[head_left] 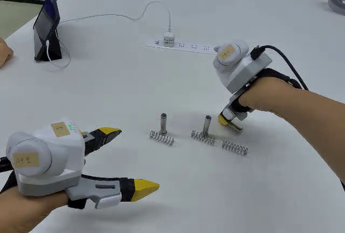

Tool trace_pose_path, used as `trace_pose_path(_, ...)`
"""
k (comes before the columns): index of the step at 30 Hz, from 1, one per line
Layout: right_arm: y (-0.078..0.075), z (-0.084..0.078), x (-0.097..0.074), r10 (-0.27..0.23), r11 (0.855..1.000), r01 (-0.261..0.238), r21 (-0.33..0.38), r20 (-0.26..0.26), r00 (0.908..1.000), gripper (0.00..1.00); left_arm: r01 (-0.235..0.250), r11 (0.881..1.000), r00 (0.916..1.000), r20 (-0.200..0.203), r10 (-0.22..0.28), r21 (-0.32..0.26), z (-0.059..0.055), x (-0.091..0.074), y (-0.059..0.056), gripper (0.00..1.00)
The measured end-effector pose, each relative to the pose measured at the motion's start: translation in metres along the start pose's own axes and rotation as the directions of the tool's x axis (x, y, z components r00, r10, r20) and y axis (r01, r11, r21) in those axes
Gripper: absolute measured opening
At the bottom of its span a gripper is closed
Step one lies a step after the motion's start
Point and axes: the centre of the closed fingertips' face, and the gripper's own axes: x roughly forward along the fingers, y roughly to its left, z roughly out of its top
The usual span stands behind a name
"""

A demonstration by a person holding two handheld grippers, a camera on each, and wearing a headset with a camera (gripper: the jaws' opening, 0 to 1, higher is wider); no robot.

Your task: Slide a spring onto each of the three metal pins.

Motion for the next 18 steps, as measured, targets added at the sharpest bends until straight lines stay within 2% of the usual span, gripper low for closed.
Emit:
trace_pose_path(4,0.001,-0.001,-0.001,-0.010,1.000,0.010,0.016,0.007,0.9999,0.09,-0.003,1.000,1.0000,0.003,0.003,0.000,0.001,-0.001,0.000,0.86)
trace_pose_path(11,0.001,-0.003,-0.004,-0.012,0.999,0.006,0.049,0.127,0.9919,0.08,-0.011,1.000,0.9999,0.006,0.011,0.003,0.002,-0.002,0.001,0.85)
trace_pose_path(15,0.001,-0.005,-0.008,-0.027,0.999,0.020,0.043,0.160,0.9868,0.08,-0.013,1.000,0.9998,0.012,0.013,0.009,0.006,-0.002,0.000,0.85)
trace_pose_path(18,0.002,-0.007,-0.012,-0.022,0.998,0.013,0.054,0.174,0.9844,0.08,-0.013,1.000,0.9998,0.013,0.013,0.012,0.008,-0.002,0.000,0.84)
